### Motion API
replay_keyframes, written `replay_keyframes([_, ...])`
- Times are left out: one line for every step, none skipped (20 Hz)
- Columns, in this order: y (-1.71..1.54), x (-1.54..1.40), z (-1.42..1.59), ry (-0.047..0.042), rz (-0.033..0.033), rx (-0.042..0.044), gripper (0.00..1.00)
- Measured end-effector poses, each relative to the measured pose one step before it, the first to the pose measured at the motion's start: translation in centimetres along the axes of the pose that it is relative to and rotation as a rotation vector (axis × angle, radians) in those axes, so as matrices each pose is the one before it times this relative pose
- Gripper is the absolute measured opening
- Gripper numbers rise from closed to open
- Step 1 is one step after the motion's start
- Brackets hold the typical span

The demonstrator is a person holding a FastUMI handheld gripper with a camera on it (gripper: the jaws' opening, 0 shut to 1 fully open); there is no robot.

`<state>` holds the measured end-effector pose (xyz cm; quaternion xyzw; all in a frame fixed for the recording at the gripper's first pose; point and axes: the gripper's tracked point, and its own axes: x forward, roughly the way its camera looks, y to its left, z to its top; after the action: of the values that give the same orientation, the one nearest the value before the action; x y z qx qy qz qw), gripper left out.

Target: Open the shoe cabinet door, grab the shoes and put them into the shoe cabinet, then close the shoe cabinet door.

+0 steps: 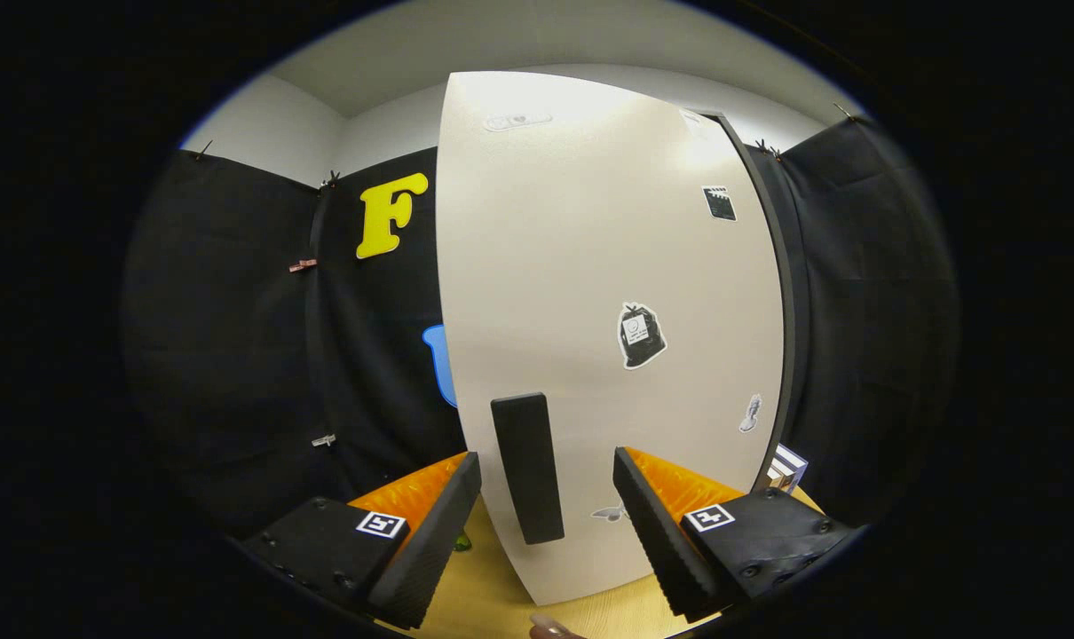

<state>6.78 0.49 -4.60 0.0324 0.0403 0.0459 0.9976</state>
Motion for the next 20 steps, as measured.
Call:
replay_keyframes([0.196, -0.041, 0.256, -0.00988, 0.00776, 0.0004, 0.98])
replay_keyframes([0.021, -0.116, 0.125, -0.00478, 0.00439, -0.00121, 0.98])
replay_keyframes([-0.155, -0.076, -0.036, -0.00022, -0.00403, -0.0057, 0.98])
replay_keyframes([-0.288, -0.192, 0.043, -0.00111, -0.00324, -0.00701, 0.98])
replay_keyframes([-0.11, -0.236, -0.036, 0.00278, 0.00028, -0.00525, 0.98])
replay_keyframes([-0.029, -0.225, 0.03, -0.00143, 0.00277, 0.0005, 0.98])
replay_keyframes([-0.049, -0.147, 0.077, -0.00325, 0.00086, 0.00268, 0.98])
replay_keyframes([-0.007, 0.097, 0.043, -0.00264, -0.0002, -0.0016, 0.98])
replay_keyframes([0.005, 0.099, -0.05, -0.00121, -0.00098, -0.00611, 0.98])
replay_keyframes([0.222, 0.2, -0.088, 0.00089, 0.00022, -0.00882, 0.98])
replay_keyframes([0.274, 0.011, 0.005, -0.00033, 0.00351, -0.00789, 0.98])
replay_keyframes([0.216, -0.114, -0.052, 0.00104, 0.00503, -0.00512, 0.98])
replay_keyframes([0.164, -0.008, 0.037, 0.00171, 0.00108, -0.00433, 0.98])
replay_keyframes([-0.077, 0.005, 0.041, 0.00017, -0.00182, -0.00131, 0.98])
replay_keyframes([0.157, 0.102, 0.055, 0.00038, 0.00113, 0.00222, 0.98])
replay_keyframes([-0.069, -0.066, -0.031, 0.00021, 0.00007, 0.00191, 0.98])
replay_keyframes([-0.061, -0.072, 0.052, 0.00085, -0.00061, -0.0007, 0.98])
replay_keyframes([-0.11, -0.139, -0.061, 0.00112, 0.00002, -0.00205, 0.98])
replay_keyframes([0.008, -0.071, -0.054, -0.00058, 0.00117, -0.00239, 0.98])
replay_keyframes([-0.159, -0.21, 0.029, -0.00129, -0.00169, -0.00304, 0.98])
